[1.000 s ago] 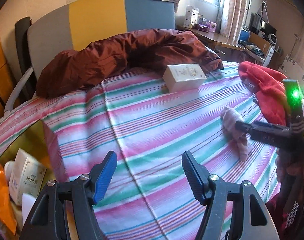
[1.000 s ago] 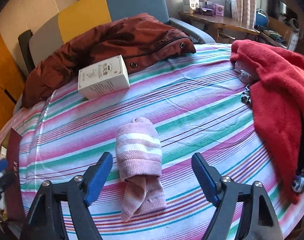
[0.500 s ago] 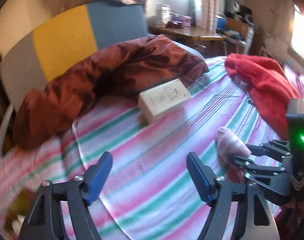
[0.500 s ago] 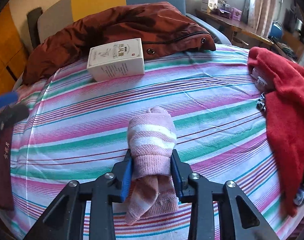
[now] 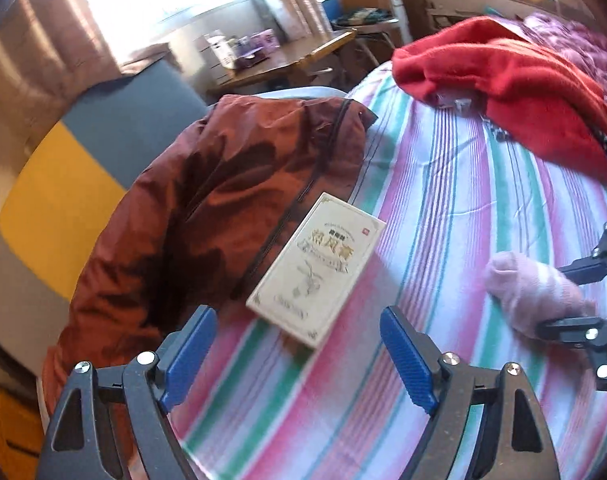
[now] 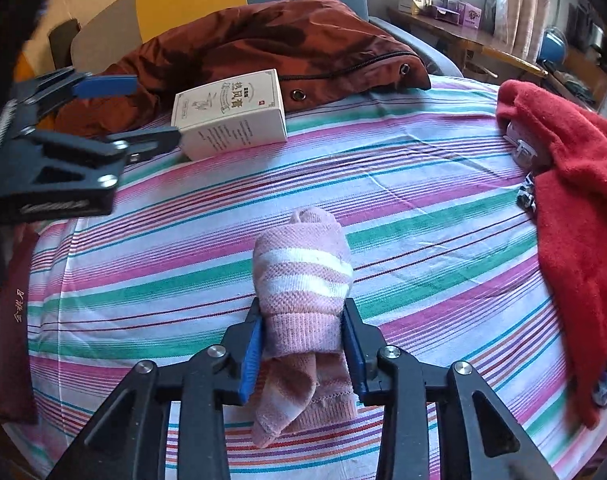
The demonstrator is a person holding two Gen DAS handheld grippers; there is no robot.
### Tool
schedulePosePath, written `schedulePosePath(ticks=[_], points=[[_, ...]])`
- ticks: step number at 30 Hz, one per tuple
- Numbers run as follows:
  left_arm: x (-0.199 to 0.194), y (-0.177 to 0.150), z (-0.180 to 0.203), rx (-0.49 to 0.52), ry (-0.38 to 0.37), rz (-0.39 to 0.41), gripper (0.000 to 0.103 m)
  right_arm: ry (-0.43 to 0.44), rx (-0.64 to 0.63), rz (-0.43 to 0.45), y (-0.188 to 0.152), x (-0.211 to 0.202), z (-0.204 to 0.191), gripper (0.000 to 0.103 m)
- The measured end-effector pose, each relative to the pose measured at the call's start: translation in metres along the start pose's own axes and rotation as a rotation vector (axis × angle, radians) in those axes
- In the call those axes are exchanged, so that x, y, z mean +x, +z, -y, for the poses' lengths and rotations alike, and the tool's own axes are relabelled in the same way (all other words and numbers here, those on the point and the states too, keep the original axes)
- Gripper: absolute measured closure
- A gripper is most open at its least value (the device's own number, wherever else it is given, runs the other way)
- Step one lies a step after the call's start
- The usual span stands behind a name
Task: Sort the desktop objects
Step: 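Grasp the white medicine box with the left tool while the right tool holds the sock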
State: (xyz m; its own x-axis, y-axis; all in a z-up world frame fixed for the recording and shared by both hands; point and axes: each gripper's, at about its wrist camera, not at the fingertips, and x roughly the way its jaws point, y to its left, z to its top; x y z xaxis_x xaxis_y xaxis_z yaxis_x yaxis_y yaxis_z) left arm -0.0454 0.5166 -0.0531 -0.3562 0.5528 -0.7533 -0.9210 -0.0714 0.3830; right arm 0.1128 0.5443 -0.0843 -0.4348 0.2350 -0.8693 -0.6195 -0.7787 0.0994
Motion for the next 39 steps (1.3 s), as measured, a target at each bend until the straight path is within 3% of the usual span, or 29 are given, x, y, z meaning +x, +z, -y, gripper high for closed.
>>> schedulePosePath(ticks=[4,13,16,17,19,25,27,39], points=[[0.016,0.007,-0.002,0.078,-0.001,0.007,0.017,0.003,0.002,-0.013,0.000,0.002,0.001,0.062],[0.047,0.013,-0.007,0.070,-0.053,-0.044,0.015,0.004,0.012,-0.038,-0.002,0.007,0.002,0.059],[0.054,0.014,-0.003,0.052,-0.055,-0.054,0.024,0.004,0.010,-0.032,-0.003,0.007,0.002,0.059],[0.056,0.014,-0.002,0.051,-0.053,-0.059,0.032,0.003,0.011,-0.030,-0.003,0.007,0.002,0.059],[0.059,0.014,0.002,0.047,-0.033,-0.069,0.035,0.004,0.015,-0.022,-0.003,0.007,0.002,0.058],[0.043,0.002,0.000,-0.122,-0.074,-0.093,0.051,0.002,-0.010,-0.010,-0.003,0.008,-0.001,0.062],[0.032,-0.005,-0.001,-0.198,-0.102,-0.097,0.051,-0.006,-0.027,-0.007,-0.004,0.008,-0.003,0.064],[-0.055,-0.094,0.017,-0.623,-0.059,-0.203,0.052,0.045,-0.111,-0.010,-0.008,0.004,-0.024,0.068]])
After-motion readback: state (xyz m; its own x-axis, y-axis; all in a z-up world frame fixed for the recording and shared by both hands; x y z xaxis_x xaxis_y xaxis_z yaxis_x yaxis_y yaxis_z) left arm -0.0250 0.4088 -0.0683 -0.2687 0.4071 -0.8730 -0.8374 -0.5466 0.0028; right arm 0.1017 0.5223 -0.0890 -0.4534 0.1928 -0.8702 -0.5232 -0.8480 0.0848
